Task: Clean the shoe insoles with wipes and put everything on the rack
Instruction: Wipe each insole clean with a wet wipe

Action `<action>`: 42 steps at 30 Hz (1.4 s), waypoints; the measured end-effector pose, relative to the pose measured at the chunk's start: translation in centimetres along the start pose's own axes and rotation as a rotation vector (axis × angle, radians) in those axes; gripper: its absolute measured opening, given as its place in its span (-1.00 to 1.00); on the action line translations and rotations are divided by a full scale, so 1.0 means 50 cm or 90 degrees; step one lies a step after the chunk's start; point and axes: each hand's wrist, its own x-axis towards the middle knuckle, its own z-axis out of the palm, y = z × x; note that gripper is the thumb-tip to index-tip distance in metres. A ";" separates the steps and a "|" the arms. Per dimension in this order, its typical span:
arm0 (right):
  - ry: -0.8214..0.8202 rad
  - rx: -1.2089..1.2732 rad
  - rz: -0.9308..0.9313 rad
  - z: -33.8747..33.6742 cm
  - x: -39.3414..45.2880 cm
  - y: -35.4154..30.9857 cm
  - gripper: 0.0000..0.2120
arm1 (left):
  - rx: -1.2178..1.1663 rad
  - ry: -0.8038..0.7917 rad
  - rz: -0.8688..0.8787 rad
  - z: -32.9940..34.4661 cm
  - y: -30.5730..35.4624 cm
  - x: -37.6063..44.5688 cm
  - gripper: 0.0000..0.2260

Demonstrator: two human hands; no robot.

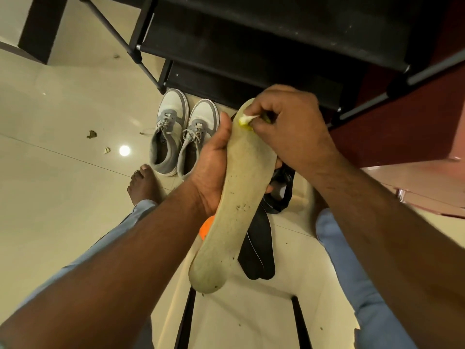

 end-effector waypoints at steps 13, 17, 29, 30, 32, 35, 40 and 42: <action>-0.286 0.047 -0.002 -0.031 -0.006 0.002 -0.88 | -0.068 0.071 0.043 -0.007 0.011 0.005 -0.35; -0.280 0.022 0.009 -0.030 -0.005 0.008 -0.88 | -0.060 0.091 0.035 -0.008 0.010 0.005 -0.30; -0.182 -0.084 -0.021 -0.018 0.001 0.027 -0.88 | -0.023 0.078 -0.003 -0.005 0.020 -0.001 -0.36; -0.125 -0.094 -0.012 -0.020 0.002 0.035 -0.88 | -0.006 0.068 -0.018 0.000 0.018 -0.003 -0.38; -0.156 -0.048 0.011 -0.032 0.002 0.041 -0.87 | -0.009 0.080 -0.023 -0.001 0.019 -0.002 -0.40; -0.353 0.065 0.070 -0.050 -0.002 0.026 -0.84 | -0.033 0.109 -0.008 -0.004 0.030 -0.005 -0.39; -0.042 -0.050 0.056 -0.033 0.016 0.058 -0.88 | 0.004 0.086 -0.050 0.000 0.031 -0.011 -0.28; -0.084 -0.021 0.091 -0.044 0.015 0.057 -0.89 | -0.006 0.097 -0.056 -0.001 0.035 -0.012 -0.31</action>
